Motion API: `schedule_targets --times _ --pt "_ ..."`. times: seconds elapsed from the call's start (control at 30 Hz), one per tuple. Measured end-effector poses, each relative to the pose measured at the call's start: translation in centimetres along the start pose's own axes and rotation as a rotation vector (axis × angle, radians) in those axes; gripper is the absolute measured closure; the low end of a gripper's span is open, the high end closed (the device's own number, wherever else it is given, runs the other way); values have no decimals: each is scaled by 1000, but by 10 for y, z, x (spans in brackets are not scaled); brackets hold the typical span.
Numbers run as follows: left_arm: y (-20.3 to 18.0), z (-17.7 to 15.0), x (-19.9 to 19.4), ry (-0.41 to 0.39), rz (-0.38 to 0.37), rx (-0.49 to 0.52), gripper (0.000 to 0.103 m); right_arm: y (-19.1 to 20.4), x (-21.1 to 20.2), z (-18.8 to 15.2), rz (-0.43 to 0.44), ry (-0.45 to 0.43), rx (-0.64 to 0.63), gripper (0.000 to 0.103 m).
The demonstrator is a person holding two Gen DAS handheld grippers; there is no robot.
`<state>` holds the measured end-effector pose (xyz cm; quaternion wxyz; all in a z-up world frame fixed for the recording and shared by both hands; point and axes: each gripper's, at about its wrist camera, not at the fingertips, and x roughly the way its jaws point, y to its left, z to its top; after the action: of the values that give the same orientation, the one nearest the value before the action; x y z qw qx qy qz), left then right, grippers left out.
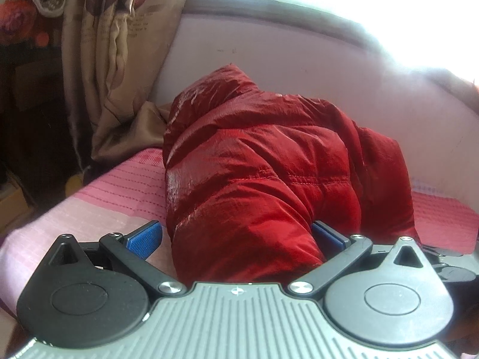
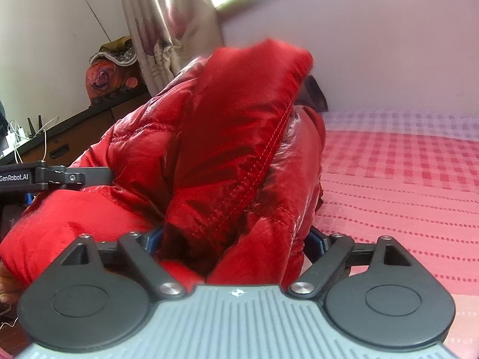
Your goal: Fold large clothes
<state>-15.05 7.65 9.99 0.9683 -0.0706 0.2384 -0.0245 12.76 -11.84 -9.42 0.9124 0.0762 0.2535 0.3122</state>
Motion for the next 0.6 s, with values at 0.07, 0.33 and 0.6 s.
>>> schedule_targets --times 0.07,0.33,0.6 --pt "-3 0 -3 -9 16 20 0 -1 -2 0 -1 2 15 16" --pt "-14 0 -16 -50 106 46 0 7 -13 2 -45 6 14 15" --pt "-41 7 -57 -122 196 99 0 35 -62 10 -136 -109 -15 14"
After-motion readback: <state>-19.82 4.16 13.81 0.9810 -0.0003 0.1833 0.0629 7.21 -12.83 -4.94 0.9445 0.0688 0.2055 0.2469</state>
